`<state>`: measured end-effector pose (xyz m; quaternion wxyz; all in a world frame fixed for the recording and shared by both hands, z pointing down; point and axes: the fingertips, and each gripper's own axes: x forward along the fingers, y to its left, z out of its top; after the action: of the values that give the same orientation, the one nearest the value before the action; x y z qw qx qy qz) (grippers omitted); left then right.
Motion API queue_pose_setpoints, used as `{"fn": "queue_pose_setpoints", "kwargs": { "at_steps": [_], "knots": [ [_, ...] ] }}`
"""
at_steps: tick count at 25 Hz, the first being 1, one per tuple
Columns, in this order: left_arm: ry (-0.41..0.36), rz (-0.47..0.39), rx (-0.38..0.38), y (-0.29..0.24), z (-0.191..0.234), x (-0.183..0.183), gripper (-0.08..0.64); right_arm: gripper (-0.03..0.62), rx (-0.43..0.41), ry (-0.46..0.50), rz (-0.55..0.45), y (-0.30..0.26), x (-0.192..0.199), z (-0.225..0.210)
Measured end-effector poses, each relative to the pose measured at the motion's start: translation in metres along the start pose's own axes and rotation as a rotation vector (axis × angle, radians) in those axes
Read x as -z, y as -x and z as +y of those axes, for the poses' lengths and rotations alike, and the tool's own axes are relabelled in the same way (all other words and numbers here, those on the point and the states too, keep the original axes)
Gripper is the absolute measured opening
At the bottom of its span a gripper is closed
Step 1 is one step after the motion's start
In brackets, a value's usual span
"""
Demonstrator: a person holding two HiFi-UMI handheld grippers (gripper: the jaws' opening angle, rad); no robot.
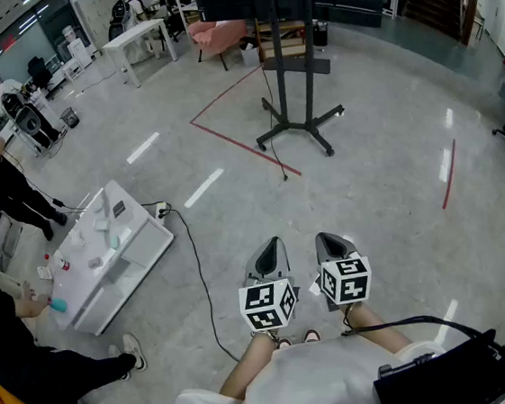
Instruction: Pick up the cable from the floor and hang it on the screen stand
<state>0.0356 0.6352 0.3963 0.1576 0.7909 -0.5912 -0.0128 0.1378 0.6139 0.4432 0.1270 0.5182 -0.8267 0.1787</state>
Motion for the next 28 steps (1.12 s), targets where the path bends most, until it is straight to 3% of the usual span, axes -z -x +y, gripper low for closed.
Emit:
{"fn": "queue_pose_setpoints", "kwargs": {
  "at_steps": [10, 15, 28],
  "knots": [
    [-0.010, 0.001, -0.012, 0.004, 0.006, -0.001, 0.000, 0.017, -0.005, 0.013, -0.006, 0.001, -0.003, 0.006],
    [-0.005, 0.001, -0.007, 0.010, 0.020, -0.002, 0.000, 0.018, -0.002, -0.030, -0.029, -0.004, -0.003, 0.013],
    [0.004, 0.024, 0.021, 0.014, 0.071, -0.001, 0.000, 0.018, 0.090, -0.050, -0.014, -0.030, -0.002, 0.026]
  ]
}}
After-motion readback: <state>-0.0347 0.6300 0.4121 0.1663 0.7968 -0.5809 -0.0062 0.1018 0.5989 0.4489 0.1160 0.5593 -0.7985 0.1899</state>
